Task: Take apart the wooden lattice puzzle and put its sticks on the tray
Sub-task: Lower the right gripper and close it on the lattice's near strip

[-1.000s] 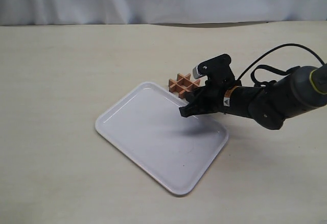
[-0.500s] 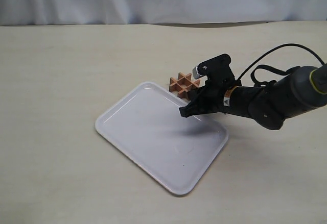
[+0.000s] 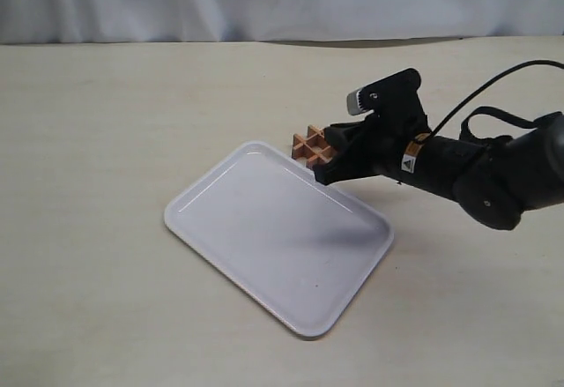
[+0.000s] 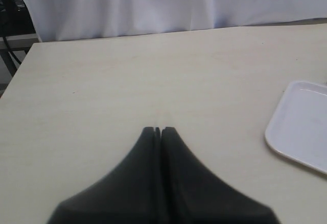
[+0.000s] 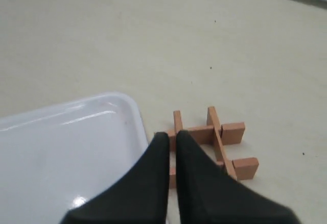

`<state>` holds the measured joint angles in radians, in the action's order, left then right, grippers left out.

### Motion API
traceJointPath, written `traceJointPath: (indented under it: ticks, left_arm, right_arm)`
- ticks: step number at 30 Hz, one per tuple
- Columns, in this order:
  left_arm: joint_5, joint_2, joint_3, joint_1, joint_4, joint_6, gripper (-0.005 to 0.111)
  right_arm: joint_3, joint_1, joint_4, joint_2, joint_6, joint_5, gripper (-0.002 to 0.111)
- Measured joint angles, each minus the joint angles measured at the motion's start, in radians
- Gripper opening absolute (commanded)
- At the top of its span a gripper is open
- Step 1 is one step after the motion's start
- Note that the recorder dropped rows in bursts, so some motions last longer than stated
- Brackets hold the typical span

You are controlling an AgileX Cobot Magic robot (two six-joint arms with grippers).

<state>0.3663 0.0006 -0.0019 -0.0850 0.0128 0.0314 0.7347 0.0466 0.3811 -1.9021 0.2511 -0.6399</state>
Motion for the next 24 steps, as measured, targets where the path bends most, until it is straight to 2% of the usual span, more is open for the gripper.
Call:
traceJointPath:
  ticks: [9, 11, 18, 24]
  left_arm:
    - [0.0, 0.0, 0.0, 0.0, 0.0, 0.0, 0.0]
    - [0.0, 0.0, 0.0, 0.0, 0.0, 0.0, 0.0]
    - [0.0, 0.0, 0.0, 0.0, 0.0, 0.0, 0.0]
    - [0.0, 0.0, 0.0, 0.0, 0.0, 0.0, 0.0]
  right_arm:
    - [-0.005, 0.0, -0.004, 0.012, -0.004, 0.025, 0.005]
    - [0.006, 0.0, -0.006, -0.02, -0.005, 0.036, 0.01]
    - [0.046, 0.0, -0.006, -0.12, -0.005, 0.048, 0.041]
    - [0.056, 0.0, -0.006, -0.126, -0.005, 0.048, 0.04]
